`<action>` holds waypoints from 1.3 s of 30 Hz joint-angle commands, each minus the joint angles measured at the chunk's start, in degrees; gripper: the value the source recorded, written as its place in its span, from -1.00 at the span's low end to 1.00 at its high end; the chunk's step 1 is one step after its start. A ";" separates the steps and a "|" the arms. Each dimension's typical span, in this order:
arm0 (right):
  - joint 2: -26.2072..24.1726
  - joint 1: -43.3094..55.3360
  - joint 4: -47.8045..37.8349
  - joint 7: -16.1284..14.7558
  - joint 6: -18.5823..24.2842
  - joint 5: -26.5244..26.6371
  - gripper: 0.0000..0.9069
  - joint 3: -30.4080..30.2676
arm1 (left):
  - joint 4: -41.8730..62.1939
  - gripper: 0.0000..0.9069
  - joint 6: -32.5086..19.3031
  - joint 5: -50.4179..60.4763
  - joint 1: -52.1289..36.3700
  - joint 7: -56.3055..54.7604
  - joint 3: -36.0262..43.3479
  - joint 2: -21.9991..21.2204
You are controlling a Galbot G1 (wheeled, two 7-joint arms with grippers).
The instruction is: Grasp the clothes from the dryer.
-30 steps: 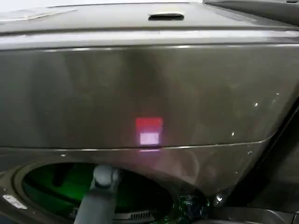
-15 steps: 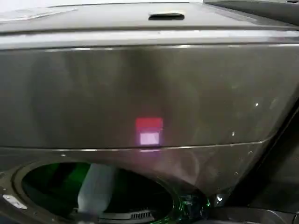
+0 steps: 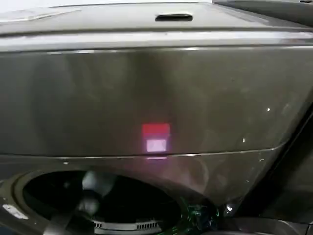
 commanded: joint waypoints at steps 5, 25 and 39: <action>0.32 0.34 0.21 0.03 -0.02 -0.32 1.00 -0.22 | 9.99 1.00 -2.00 2.19 -8.29 8.62 12.93 1.19; 0.66 0.56 0.15 0.15 0.19 -1.08 1.00 -0.68 | 8.68 -0.87 -1.77 -3.56 -5.80 10.96 14.03 2.64; 0.70 0.93 -0.03 0.34 0.46 -1.07 1.00 -0.97 | 2.62 -1.00 0.42 -11.60 -1.90 -0.36 7.23 2.47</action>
